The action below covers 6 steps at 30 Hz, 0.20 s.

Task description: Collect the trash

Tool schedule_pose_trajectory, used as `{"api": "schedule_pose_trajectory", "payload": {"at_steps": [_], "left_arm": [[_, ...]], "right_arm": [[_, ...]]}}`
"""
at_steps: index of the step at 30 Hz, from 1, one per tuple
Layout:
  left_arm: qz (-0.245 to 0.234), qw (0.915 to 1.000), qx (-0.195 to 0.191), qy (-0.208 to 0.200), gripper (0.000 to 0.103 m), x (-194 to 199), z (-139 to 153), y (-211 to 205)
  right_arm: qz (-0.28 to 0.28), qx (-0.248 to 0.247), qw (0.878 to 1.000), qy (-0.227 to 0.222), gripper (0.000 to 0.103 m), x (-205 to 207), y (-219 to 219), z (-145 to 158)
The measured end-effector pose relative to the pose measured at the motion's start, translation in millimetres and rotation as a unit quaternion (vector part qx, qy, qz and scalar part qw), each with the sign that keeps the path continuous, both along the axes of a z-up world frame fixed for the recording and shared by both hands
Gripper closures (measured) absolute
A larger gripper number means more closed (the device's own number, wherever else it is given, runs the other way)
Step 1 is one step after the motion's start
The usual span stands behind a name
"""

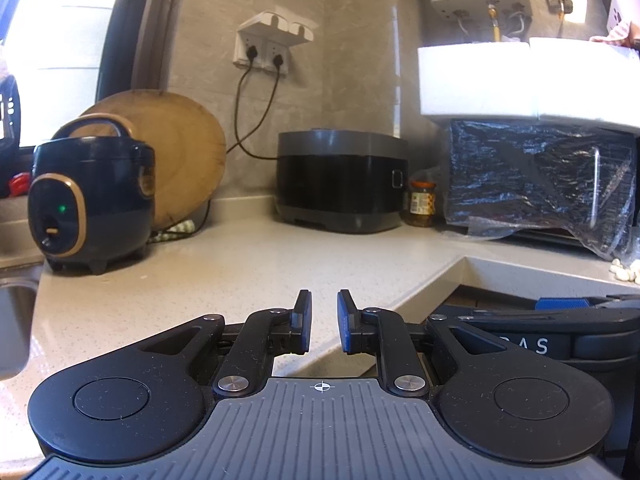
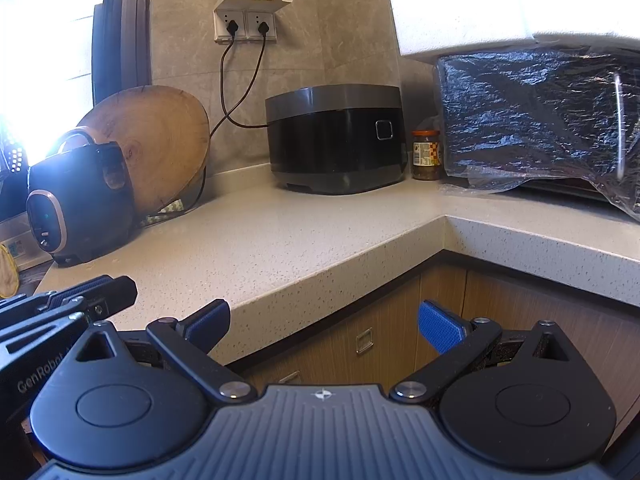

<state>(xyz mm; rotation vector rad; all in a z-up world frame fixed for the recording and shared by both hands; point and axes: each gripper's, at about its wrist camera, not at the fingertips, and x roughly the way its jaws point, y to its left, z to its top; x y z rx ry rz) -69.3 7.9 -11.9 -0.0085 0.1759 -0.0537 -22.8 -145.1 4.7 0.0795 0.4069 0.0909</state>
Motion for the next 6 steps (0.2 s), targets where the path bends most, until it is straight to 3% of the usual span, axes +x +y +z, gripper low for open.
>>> {"api": "schedule_pose_trajectory", "payload": {"at_steps": [6], "left_arm": [[0.002, 0.999, -0.044, -0.002, 0.085, 3, 0, 14]], "right_arm": [[-0.009, -0.012, 1.0, -0.007, 0.002, 2, 5, 1]]}}
